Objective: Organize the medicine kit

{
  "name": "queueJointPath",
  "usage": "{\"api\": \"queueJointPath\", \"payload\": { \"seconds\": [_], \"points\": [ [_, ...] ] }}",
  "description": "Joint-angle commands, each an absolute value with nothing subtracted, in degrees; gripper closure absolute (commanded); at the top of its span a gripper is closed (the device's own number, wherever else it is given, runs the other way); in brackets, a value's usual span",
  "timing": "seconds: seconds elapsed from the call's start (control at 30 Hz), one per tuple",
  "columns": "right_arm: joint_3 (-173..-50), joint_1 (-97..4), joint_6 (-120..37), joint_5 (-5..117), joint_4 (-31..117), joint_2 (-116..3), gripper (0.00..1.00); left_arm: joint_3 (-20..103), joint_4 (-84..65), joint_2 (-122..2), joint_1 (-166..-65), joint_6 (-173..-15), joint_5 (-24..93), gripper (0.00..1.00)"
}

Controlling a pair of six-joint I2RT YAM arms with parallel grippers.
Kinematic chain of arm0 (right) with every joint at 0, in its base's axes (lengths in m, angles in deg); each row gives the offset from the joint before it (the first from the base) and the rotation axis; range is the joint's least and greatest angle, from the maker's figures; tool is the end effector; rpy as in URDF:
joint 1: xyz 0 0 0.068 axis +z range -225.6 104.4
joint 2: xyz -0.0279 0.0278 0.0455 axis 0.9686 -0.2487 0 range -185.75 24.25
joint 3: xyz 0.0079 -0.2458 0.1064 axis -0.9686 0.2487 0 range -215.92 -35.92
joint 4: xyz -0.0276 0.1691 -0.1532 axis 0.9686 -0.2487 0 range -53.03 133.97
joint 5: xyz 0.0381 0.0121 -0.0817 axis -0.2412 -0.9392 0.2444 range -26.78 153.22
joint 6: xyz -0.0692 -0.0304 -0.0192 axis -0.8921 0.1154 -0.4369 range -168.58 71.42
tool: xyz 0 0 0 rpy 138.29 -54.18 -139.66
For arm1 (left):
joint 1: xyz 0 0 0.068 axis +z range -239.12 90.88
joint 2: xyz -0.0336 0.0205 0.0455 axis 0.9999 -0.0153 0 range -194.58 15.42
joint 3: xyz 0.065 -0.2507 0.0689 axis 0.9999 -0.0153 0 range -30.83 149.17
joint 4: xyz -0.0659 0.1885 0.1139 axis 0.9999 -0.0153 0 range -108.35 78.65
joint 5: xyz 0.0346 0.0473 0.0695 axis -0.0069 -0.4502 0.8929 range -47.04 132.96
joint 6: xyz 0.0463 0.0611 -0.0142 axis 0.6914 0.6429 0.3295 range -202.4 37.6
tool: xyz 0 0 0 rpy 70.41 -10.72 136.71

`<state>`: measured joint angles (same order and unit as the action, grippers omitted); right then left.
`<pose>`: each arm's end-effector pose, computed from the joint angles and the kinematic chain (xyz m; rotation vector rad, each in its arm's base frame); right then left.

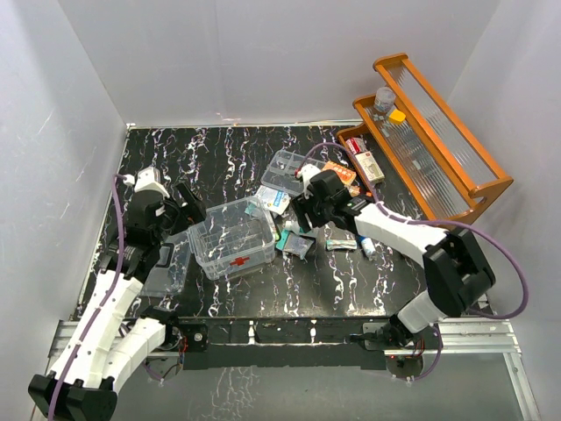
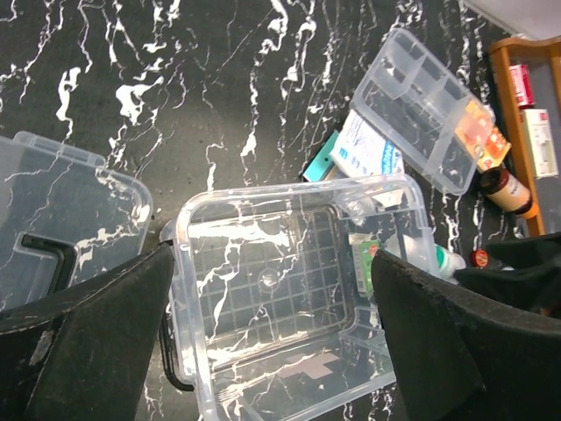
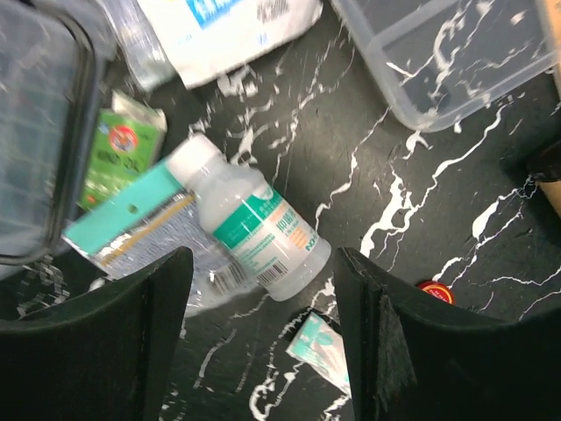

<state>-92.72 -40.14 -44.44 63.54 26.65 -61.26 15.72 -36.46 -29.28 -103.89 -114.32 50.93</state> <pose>0.2537 0.1803 0.2216 -0.6447 2.3102 0.3216 0.1701 -0.0352 0.3072 -0.3873 1.9557 -0.3925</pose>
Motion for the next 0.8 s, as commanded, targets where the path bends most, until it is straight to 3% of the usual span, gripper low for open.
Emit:
{"api": "queueJointPath", "payload": {
  "seconds": [0.0,0.33,0.53,0.77],
  "points": [
    [-96.9,-40.33,-56.31,60.99,23.29,-63.87,0.38,15.07,-31.88,-26.42,-104.09,-115.78,49.75,0.05],
    [-103.33,-40.67,-62.24,57.39,17.8,-71.99,0.35,11.8,-29.99,-22.96,-104.11,-116.91,47.81,0.05],
    [-107.71,-40.88,-65.19,53.05,11.53,-77.74,0.41,12.6,-30.93,-23.51,-104.13,-116.34,47.78,0.04],
    [-110.0,-41.49,-66.88,51.11,7.84,-81.64,0.4,11.41,-29.75,-22.74,-104.13,-116.88,49.0,0.04]
  ]
}}
